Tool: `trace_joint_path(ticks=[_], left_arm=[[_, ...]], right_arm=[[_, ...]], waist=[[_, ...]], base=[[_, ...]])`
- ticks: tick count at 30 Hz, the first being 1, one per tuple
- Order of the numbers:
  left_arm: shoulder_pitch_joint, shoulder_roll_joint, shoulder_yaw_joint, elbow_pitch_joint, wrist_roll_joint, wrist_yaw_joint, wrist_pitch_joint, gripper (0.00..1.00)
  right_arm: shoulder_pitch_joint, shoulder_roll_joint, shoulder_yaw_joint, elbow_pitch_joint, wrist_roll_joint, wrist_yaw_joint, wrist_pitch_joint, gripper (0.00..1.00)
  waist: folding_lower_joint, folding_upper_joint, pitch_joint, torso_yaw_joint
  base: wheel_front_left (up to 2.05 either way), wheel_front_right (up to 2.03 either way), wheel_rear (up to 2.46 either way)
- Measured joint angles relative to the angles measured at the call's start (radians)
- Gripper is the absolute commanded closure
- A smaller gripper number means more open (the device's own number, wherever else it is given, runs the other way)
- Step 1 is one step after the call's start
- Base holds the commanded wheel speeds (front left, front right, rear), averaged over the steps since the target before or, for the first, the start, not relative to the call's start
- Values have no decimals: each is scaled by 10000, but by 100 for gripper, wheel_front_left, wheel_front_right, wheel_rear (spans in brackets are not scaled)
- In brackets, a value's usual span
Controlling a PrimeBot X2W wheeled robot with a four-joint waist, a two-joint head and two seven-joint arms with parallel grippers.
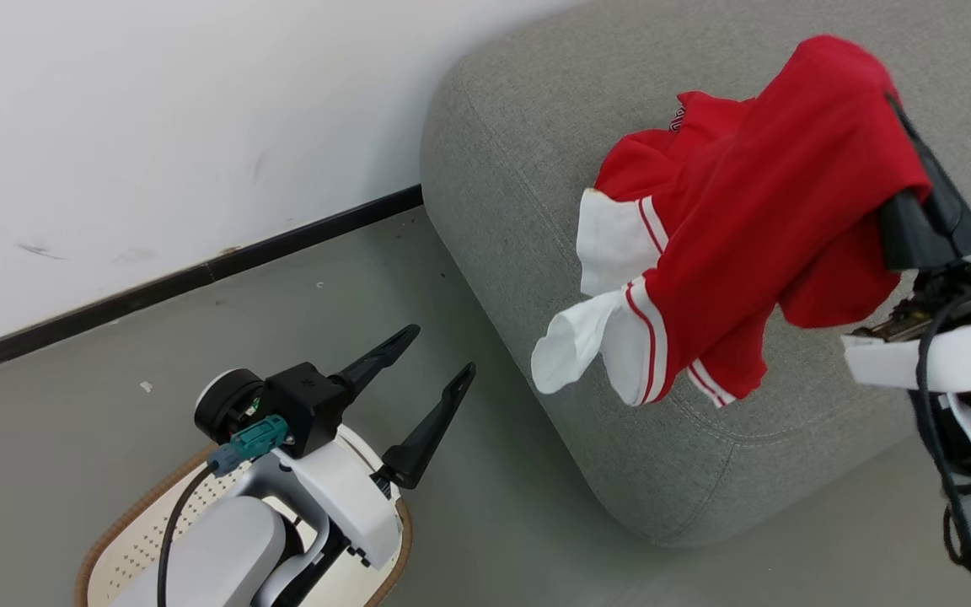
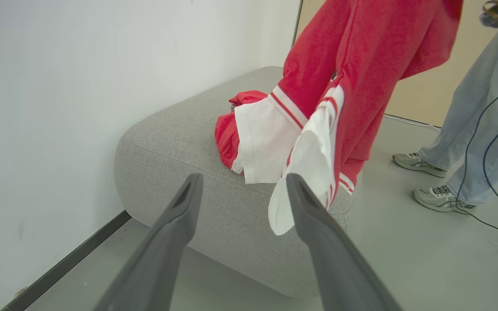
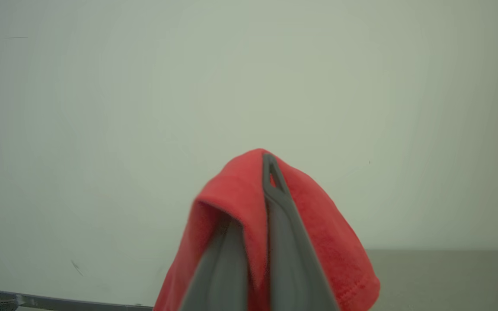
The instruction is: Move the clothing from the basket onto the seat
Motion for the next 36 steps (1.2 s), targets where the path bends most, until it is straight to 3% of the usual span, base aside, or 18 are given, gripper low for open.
trace_joint_path(ticks=[10, 16, 20, 36], left_arm=[[8, 151, 56, -249, 12, 86, 121, 0], [9, 380, 79, -447, 54, 86, 182, 0], [9, 522, 86, -594, 73, 86, 334, 0], [9, 1202, 77, -1329, 435, 86, 796, 0]], right_arm=[[-1407, -786, -692, -52, 500, 0, -2, 100], [-1914, -1377, -1122, 748, 882, 0, -6, 100], [-2210, -1388, -1517, 1175, 1430, 0, 0, 100], [-3737, -2986, -2059, 3014, 1513, 0, 640, 100]], waist=[[0, 0, 348, 82], [0, 0, 606, 132], [0, 0, 797, 173], [0, 0, 1736, 458]], base=[[0, 0, 0], [0, 0, 0], [0, 0, 0], [0, 0, 0]])
